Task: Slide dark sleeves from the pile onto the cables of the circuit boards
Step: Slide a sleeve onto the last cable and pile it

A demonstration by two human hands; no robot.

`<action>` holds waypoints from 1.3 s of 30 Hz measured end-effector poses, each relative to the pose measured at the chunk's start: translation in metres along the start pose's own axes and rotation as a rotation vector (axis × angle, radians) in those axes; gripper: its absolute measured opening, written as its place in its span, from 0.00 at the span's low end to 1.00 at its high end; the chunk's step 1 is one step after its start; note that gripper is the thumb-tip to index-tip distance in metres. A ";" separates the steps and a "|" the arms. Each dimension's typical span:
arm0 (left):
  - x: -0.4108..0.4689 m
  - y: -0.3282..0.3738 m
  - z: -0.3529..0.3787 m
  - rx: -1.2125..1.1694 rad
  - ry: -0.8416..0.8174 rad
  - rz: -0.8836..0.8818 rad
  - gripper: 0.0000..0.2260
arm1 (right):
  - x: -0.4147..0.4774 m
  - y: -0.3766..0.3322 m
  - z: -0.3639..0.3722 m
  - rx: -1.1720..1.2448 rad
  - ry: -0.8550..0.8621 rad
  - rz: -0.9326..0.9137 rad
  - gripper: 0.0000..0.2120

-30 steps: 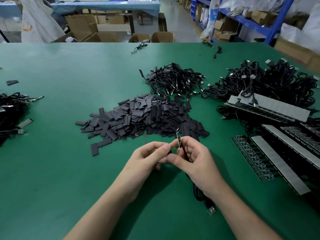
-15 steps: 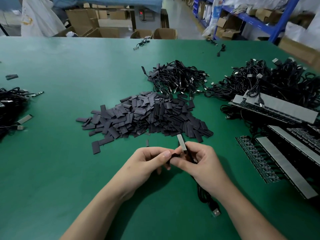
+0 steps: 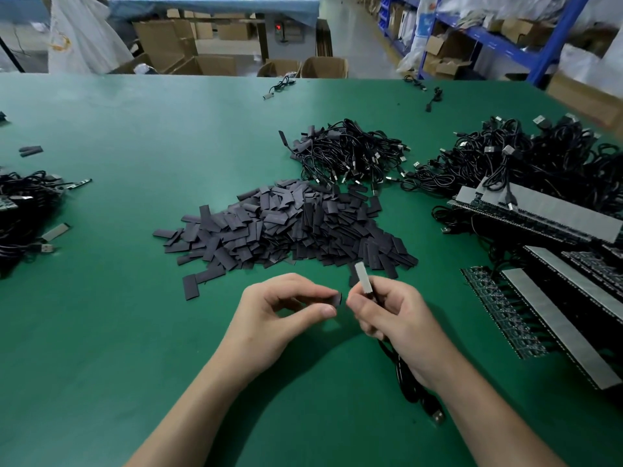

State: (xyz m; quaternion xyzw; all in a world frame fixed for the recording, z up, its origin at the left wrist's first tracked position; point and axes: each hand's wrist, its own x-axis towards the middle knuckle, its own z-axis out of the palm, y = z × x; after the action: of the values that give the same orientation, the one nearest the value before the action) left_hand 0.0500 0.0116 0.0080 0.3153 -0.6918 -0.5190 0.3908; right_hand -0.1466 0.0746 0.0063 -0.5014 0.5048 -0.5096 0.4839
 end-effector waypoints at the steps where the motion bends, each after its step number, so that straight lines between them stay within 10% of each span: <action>1: 0.000 -0.001 0.001 0.060 0.001 0.049 0.06 | 0.000 -0.001 0.000 0.006 -0.030 0.025 0.09; 39: 0.000 -0.012 0.004 0.157 0.028 0.206 0.07 | 0.000 -0.004 0.000 0.220 -0.124 0.151 0.04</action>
State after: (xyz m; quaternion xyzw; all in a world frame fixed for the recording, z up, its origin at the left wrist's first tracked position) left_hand 0.0471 0.0098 -0.0046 0.2794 -0.7536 -0.4157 0.4257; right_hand -0.1461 0.0746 0.0105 -0.4365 0.4511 -0.4920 0.6033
